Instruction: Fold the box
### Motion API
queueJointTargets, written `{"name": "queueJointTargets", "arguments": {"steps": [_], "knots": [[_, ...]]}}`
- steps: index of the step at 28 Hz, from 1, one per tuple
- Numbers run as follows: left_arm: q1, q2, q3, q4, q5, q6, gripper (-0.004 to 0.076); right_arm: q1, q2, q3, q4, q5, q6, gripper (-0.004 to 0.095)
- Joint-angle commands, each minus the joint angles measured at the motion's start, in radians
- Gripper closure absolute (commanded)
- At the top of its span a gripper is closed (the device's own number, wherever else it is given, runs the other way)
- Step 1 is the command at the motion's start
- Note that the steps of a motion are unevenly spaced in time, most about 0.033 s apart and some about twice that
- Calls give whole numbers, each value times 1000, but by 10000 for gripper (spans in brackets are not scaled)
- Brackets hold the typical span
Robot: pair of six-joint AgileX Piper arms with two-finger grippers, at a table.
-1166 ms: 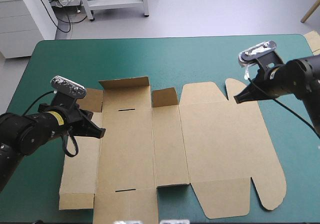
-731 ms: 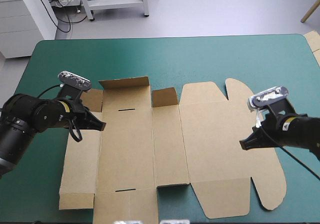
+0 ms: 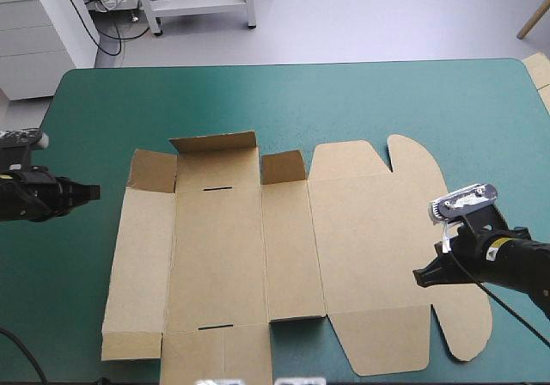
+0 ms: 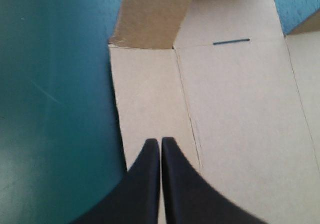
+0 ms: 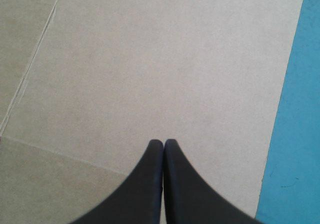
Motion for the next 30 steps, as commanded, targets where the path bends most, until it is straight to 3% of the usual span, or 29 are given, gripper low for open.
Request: {"name": "queueJointTargets", "arguments": {"steps": [1, 6, 14, 17, 22, 27, 30], "knots": [[120, -17, -31, -89, 29, 28, 731, -8, -7, -26, 6, -51, -17, 929], [336, -17, -31, -163, 29, 61, 706, -8, -7, -26, 0, -73, -32, 929], [363, -17, -31, -124, 11, -3, 714, -8, -7, -26, -6, -122, -32, 929], [363, -17, -31, -100, 31, -33, 678, -8, -7, -26, -6, -128, -32, 929], [363, -17, -31, -104, 31, -61, 470, -8, -7, -26, -6, -128, -32, 929], [363, -17, -31, -108, 31, -54, 169, -8, -7, -26, -6, -128, -32, 929], [363, -17, -29, -104, 31, -54, 102, -8, -7, -26, -6, -126, -32, 929]]}}
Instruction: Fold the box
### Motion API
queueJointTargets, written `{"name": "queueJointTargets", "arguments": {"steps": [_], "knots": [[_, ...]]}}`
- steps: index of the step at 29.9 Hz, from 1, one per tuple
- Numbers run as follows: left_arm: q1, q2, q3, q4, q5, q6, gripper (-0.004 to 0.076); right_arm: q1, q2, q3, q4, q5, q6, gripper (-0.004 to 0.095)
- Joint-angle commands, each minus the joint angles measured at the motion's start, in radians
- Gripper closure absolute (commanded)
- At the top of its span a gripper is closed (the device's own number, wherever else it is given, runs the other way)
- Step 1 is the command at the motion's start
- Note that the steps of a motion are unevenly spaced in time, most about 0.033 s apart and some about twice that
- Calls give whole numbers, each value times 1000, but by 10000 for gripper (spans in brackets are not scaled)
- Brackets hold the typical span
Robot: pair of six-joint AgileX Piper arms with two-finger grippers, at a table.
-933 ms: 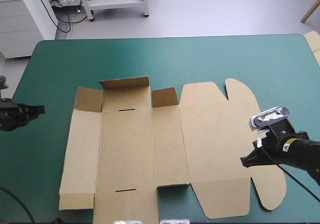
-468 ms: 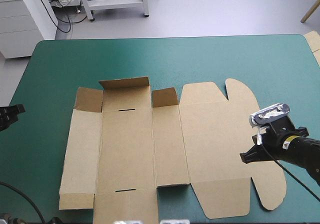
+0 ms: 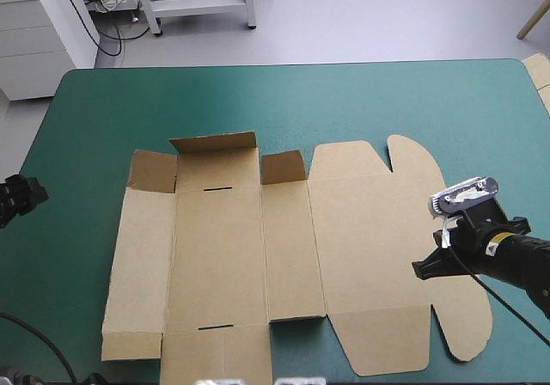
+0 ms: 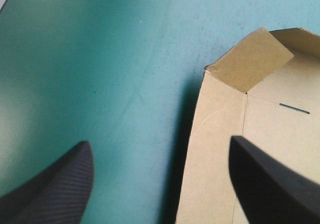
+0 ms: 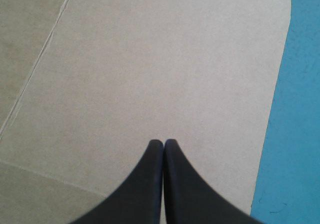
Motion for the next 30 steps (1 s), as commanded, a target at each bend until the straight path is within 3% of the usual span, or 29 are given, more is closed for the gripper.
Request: {"name": "queueJointTargets", "arguments": {"steps": [1, 19, 30], "knots": [[2, -15, -27, -41, 31, -6, 101, -8, -7, -26, -3, -46, -7, 929], [2, 81, 391, -175, 28, 183, 101, -8, -7, -26, -4, -20, -14, 929], [-19, 81, 428, -116, 29, 144, 103, -8, -7, -26, -9, -20, -14, 929]]}}
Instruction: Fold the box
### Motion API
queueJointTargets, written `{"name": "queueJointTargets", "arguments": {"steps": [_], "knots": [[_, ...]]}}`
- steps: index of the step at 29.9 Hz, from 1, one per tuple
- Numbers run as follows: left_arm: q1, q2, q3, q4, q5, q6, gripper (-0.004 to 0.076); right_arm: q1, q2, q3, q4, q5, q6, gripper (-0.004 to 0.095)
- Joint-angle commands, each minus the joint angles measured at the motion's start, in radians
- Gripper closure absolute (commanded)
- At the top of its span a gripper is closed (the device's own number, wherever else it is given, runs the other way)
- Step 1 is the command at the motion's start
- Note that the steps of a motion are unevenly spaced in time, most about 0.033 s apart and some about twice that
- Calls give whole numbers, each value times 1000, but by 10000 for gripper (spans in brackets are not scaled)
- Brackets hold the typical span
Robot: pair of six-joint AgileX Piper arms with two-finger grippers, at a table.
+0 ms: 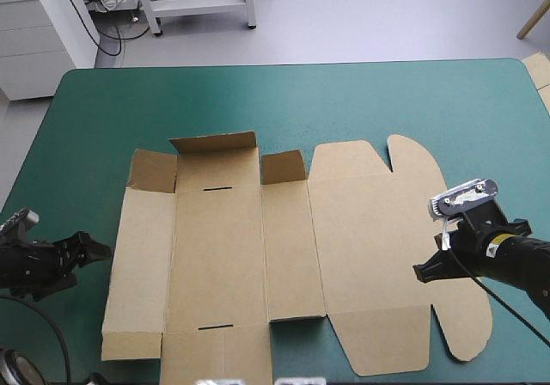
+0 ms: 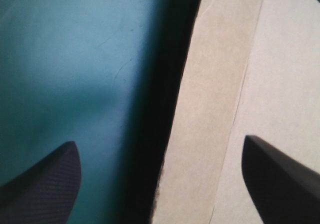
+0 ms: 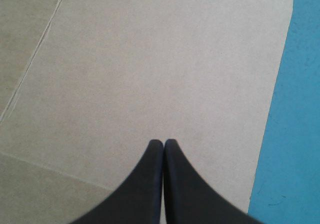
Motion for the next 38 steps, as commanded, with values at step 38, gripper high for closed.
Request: {"name": "queueJointTargets", "arguments": {"steps": [38], "knots": [[-258, 87, 59, 5, 38, -5, 103, -8, -7, -26, 10, -30, -27, 929]]}}
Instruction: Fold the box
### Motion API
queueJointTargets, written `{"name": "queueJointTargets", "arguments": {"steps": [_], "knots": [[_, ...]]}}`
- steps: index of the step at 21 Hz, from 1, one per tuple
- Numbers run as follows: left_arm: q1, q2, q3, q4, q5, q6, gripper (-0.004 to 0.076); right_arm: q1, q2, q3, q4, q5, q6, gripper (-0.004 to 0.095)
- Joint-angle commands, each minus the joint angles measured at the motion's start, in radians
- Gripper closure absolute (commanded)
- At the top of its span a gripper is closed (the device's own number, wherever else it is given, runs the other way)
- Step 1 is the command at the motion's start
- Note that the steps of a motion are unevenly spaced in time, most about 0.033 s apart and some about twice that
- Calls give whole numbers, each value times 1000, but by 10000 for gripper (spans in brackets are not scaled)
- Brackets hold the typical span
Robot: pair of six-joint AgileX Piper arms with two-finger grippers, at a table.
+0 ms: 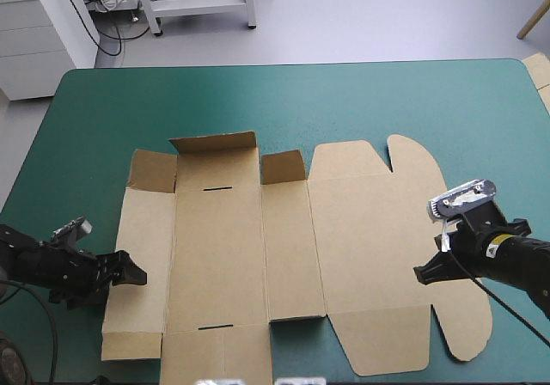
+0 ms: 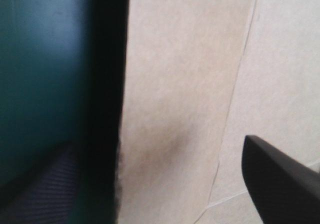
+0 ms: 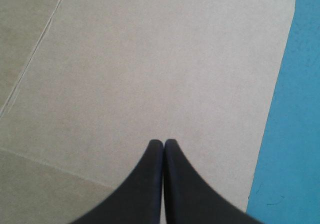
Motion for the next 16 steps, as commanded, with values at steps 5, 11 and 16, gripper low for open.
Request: {"name": "queueJointTargets", "arguments": {"steps": [5, 11, 16], "knots": [[-7, 16, 15, -121, 60, 48, 103, -8, -7, -26, 9, -38, -10, 929], [-104, 16, 58, -122, 60, 57, 103, -8, -7, -26, 9, -46, -15, 930], [-145, 16, 58, -122, 46, 40, 103, -8, -7, -26, 9, -41, -15, 929]]}}
